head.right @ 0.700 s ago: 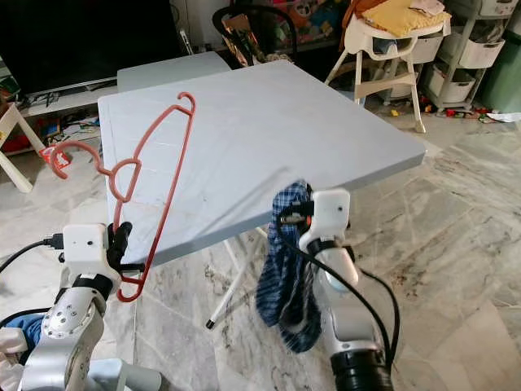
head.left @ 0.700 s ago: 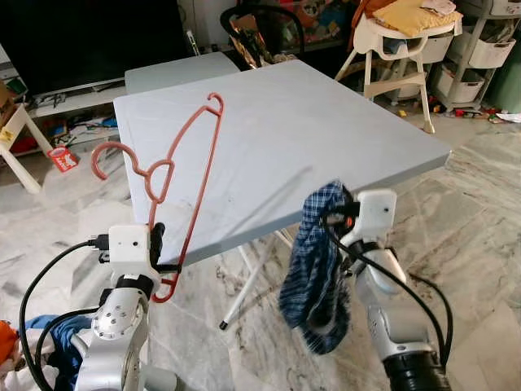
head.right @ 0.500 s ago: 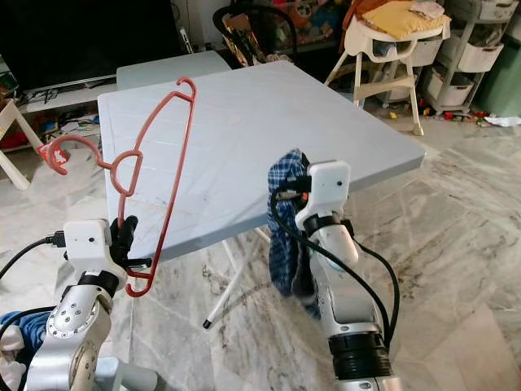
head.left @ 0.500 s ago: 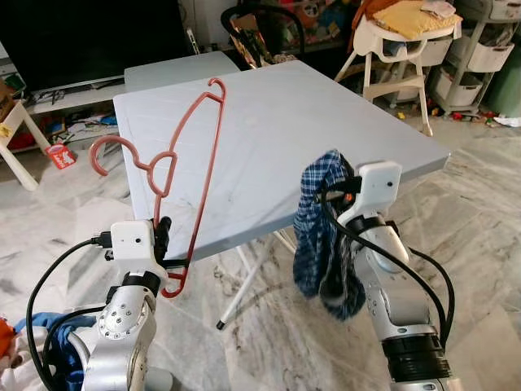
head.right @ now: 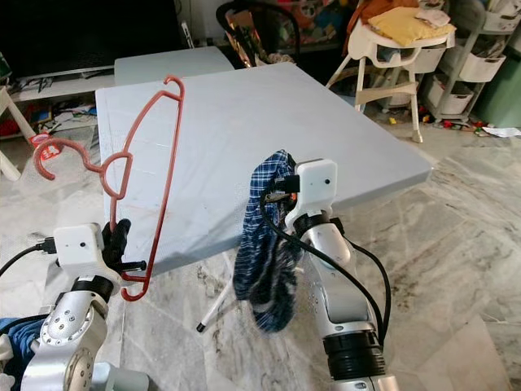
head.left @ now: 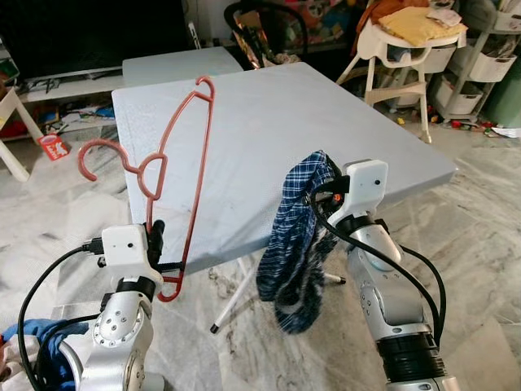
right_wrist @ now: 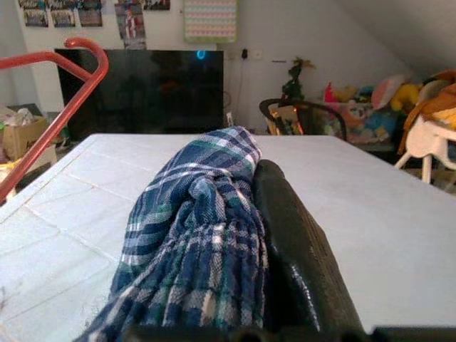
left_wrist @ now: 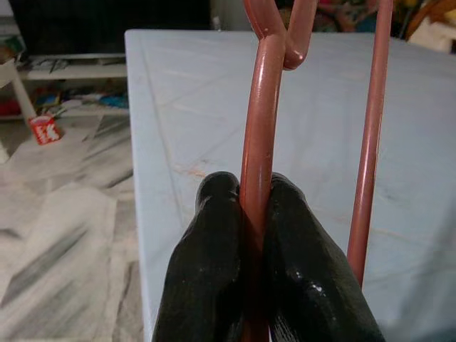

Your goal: Hang hanger

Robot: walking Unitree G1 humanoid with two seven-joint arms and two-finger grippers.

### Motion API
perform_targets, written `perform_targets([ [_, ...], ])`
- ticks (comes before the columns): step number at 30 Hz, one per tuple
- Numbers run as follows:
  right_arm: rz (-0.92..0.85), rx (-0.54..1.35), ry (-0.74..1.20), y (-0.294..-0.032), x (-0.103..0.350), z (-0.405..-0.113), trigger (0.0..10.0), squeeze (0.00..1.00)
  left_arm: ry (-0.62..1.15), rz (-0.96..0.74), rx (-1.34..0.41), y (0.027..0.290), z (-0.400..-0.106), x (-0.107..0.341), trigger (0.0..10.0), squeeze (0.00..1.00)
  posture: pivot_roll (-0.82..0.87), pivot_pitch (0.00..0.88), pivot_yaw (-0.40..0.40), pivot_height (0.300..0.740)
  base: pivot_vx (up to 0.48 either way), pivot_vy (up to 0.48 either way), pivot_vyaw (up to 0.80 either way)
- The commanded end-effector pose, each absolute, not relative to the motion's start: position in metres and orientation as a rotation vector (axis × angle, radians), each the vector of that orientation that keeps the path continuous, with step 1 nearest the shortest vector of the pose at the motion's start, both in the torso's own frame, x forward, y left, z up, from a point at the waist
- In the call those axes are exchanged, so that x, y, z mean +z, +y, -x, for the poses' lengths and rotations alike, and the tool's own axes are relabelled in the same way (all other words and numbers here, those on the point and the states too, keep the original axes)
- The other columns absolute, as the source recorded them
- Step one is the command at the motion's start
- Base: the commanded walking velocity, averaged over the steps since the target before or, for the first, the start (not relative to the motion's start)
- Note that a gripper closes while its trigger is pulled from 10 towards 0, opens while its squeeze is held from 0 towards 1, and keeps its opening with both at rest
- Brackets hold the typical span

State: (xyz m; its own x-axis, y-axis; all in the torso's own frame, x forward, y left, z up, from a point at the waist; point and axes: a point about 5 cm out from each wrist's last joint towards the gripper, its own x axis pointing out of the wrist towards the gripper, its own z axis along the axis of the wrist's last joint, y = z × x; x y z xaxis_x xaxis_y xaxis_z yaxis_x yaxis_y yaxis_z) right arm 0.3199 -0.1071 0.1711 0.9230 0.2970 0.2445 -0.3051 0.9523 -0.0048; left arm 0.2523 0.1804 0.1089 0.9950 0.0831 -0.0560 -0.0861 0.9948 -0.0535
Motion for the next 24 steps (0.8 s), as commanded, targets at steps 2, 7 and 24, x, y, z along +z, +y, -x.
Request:
perform_targets([
  [2, -0.036, 0.322, -0.266, -0.104, 0.178, -0.320, 10.0, 0.00, 0.038, 0.053, 0.083, 0.181, -0.253, 0.114, 10.0, 0.00, 0.05, 0.000, 0.013, 0.740, 0.341, 0.000, 0.00],
  [7, -0.033, 0.316, -0.267, -0.105, 0.178, -0.320, 10.0, 0.00, 0.038, 0.057, 0.073, 0.179, -0.256, 0.116, 10.0, 0.00, 0.04, 0.000, 0.018, 0.740, 0.343, 0.000, 0.00],
  [24, -0.117, 0.327, -0.362, -0.097, 0.214, -0.325, 10.0, 0.00, 0.024, 0.059, 0.069, 0.179, -0.260, 0.121, 10.0, 0.00, 0.04, 0.000, 0.016, 0.740, 0.348, 0.000, 0.00],
])
